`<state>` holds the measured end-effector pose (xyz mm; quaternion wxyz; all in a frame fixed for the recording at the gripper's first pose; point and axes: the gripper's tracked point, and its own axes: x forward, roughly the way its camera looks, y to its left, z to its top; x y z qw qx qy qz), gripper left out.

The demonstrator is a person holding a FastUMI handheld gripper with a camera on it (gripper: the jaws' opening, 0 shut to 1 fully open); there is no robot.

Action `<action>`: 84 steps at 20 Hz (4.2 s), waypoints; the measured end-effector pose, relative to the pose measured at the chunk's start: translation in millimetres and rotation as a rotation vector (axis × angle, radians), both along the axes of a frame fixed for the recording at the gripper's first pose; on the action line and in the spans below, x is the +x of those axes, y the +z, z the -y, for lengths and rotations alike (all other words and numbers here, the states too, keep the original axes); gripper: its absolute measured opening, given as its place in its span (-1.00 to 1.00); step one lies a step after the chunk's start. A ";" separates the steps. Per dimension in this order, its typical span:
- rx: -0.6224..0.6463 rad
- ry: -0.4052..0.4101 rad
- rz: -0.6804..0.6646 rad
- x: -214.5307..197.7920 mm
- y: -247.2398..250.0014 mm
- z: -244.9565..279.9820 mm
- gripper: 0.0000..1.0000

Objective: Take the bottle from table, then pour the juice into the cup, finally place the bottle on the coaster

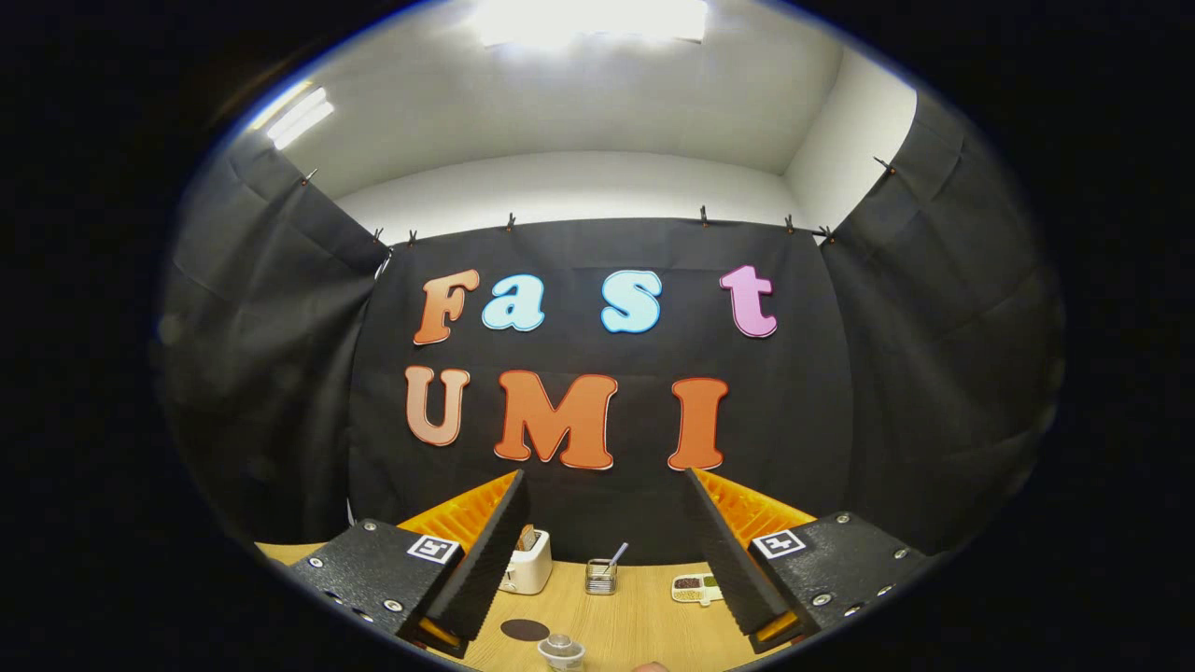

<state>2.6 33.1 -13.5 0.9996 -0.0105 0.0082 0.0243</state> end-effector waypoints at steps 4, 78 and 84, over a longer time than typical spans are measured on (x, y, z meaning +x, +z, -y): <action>0.001 -0.007 -0.025 3.2 -7.2 -1.1 0.96; -0.684 0.150 -0.335 24.4 -360.3 -107.3 0.17; -0.897 0.185 -0.260 33.8 -356.8 -127.1 0.16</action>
